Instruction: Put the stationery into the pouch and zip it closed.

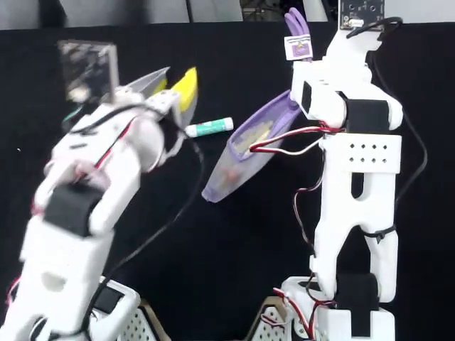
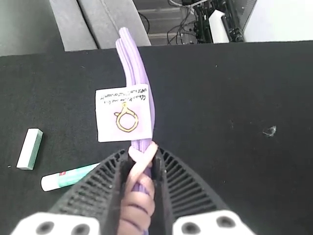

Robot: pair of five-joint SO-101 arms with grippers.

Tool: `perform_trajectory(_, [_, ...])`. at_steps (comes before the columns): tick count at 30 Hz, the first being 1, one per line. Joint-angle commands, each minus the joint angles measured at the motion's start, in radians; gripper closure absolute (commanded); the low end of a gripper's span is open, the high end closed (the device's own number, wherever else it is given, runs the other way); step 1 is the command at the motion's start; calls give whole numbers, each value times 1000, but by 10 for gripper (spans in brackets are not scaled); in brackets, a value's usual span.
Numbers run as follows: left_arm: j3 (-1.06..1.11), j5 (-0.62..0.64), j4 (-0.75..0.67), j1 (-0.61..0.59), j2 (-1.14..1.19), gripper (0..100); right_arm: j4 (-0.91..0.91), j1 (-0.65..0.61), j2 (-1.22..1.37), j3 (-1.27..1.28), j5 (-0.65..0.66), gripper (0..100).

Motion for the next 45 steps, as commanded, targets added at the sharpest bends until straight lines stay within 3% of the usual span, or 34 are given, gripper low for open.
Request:
perform_trajectory(1, [-36, -2, 86, -16, -146, 862, -12, 8, 4, -8, 9, 988])
perform_trajectory(4, [31, -94, 87, -61, -180, 862, -12, 8, 4, -5, 9, 988])
perform_trajectory(7, [130, -103, 18, -174, -143, 862, -11, 9, 4, -5, 9, 988])
perform_trajectory(13, [143, -150, -86, -321, 161, 862, -11, 9, 4, -5, 9, 988])
perform_trajectory(18, [-93, -384, -9, -300, 539, 863, -8, 9, 4, -5, 9, 988])
perform_trajectory(26, [-648, -621, 331, -180, 1043, 864, -9, 9, 4, -5, 9, 988])
perform_trajectory(33, [-1087, -640, 563, -59, 1395, 863, -8, 11, 4, -5, 9, 988])
perform_trajectory(36, [-1251, -704, 652, -16, 1517, 863, -8, 11, 4, -4, 9, 988])
perform_trajectory(45, [-1658, -746, 661, 1, 1860, 862, -6, 9, 4, -4, 34, 988])
